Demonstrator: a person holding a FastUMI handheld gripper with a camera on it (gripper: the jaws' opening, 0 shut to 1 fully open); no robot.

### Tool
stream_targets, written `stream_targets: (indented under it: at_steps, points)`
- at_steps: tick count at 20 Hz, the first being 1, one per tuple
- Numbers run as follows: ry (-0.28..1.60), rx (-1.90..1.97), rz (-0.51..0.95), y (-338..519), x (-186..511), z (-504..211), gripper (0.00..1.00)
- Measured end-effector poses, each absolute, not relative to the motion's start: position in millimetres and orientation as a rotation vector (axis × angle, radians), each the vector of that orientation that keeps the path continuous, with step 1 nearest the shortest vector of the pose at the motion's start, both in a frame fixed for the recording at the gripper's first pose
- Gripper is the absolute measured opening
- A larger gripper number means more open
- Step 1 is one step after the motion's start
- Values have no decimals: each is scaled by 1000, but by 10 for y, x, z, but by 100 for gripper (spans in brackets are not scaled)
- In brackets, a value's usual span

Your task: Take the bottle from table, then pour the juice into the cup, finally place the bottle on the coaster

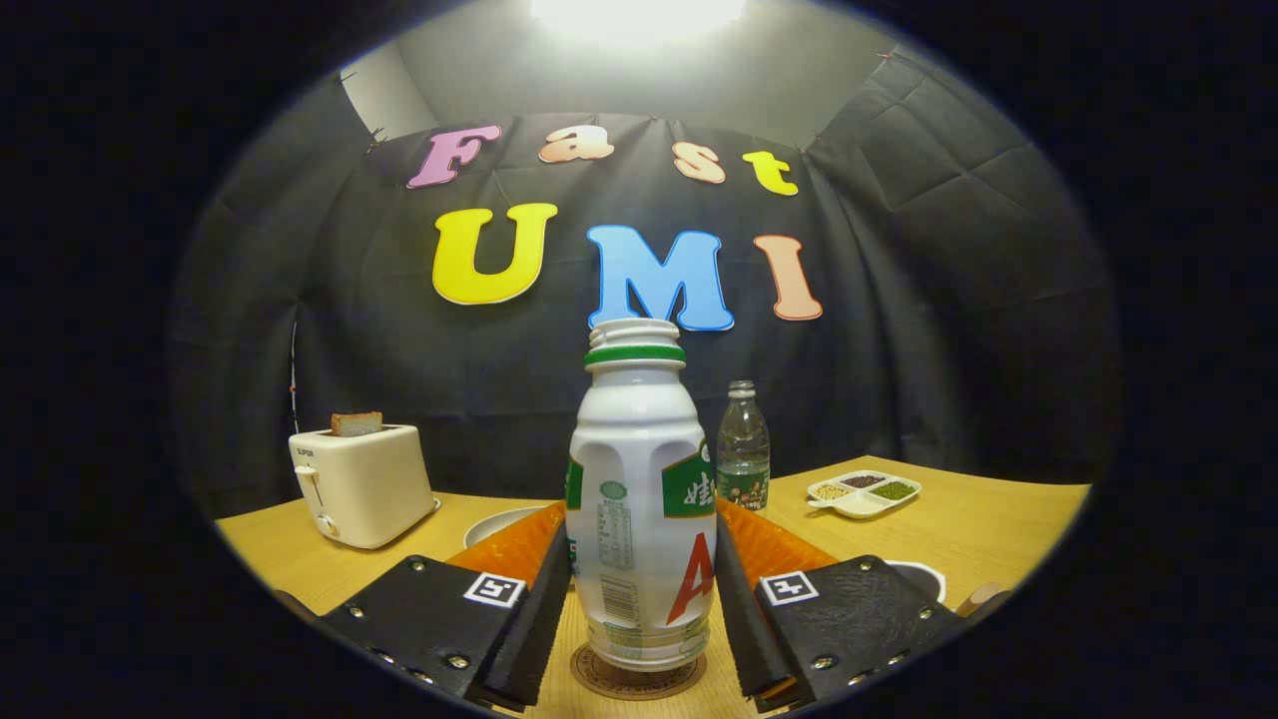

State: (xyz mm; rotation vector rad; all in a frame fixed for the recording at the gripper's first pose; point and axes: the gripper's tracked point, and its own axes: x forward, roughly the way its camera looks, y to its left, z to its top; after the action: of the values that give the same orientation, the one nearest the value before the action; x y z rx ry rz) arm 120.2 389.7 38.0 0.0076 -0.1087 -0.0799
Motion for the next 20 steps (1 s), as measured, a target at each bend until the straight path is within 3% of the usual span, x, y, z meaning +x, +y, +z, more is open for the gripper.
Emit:
stream_targets:
  at_steps: [20]
  points:
    - [-21,-44,-55,4014,1364,-9,71]
